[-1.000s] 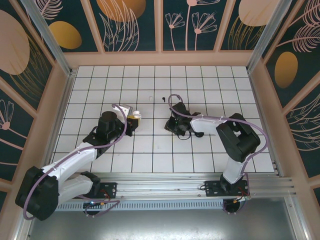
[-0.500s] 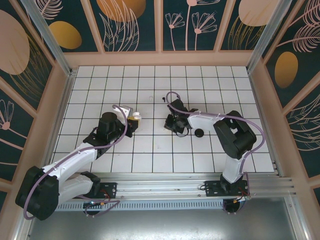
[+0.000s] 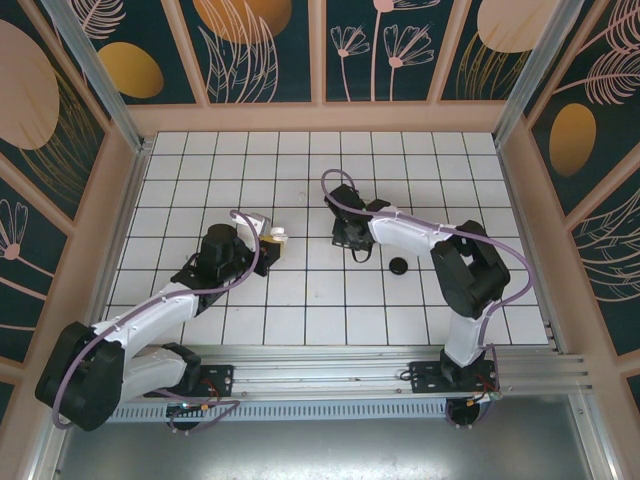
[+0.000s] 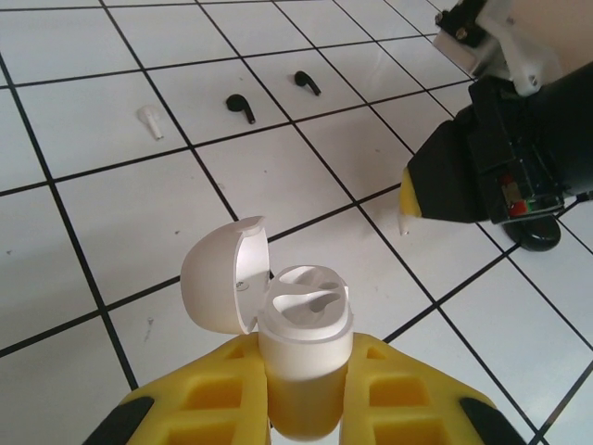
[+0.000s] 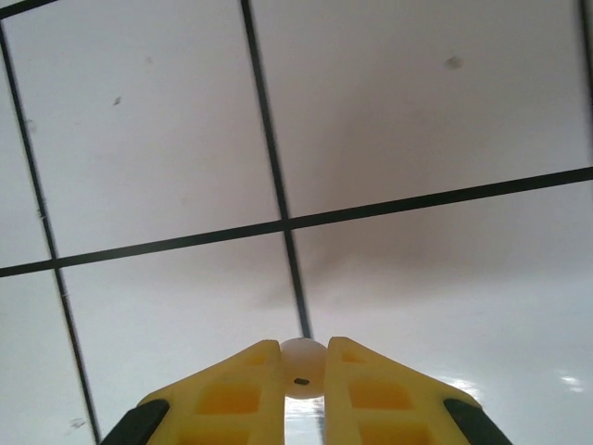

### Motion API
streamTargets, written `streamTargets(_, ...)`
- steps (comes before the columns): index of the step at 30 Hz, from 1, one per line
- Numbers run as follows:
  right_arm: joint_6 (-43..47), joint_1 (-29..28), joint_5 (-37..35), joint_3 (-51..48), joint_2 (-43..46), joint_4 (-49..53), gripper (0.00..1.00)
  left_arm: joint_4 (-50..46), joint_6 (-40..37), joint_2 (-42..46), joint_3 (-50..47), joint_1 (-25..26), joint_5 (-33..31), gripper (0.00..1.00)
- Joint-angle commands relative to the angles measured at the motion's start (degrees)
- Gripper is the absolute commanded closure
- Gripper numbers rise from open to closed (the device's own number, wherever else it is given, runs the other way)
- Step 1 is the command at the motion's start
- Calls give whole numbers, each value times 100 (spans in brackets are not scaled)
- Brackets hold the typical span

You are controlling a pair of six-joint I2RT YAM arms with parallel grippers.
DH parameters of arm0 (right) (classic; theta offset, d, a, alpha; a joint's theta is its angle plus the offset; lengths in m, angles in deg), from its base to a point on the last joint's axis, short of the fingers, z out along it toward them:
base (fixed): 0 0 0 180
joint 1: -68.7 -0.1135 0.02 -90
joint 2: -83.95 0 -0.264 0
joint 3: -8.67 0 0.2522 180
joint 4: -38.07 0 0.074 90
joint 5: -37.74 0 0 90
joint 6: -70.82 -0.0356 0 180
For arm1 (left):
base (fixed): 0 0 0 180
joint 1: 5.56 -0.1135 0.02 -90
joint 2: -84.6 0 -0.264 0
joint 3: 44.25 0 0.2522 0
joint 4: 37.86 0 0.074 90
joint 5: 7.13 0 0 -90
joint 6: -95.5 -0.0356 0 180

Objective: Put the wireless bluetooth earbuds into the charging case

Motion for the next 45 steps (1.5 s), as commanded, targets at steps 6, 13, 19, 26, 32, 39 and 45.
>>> streamTargets(6, 535, -46, -1595, 619, -591, 2065, 88, 156, -174, 11, 47, 22, 93, 89)
streamTargets(13, 565, -99, -1782, 797, -324, 2181, 88, 194, -223, 63, -19, 20, 233, 88)
streamTargets(19, 630, -374, -1860, 993, 830, 1680, 89, 1056, -67, -55, -29, 25, 1026, 88)
streamTargets(26, 1293, -1149, -2233, 973, 1999, 687, 93, 1909, 1, -282, 227, 40, 1654, 87)
streamTargets(32, 1849, -1791, -1967, 539, 2775, -698, 94, 2350, -151, -308, 383, 82, 1799, 87)
streamTargets(39, 2518, -2002, -1430, -45, 2940, -1993, 94, 2691, -185, -238, 432, 148, 2146, 87)
streamTargets(45, 2625, -1980, -1338, -167, 2890, -2212, 94, 2657, -131, -137, 390, 148, 2262, 87)
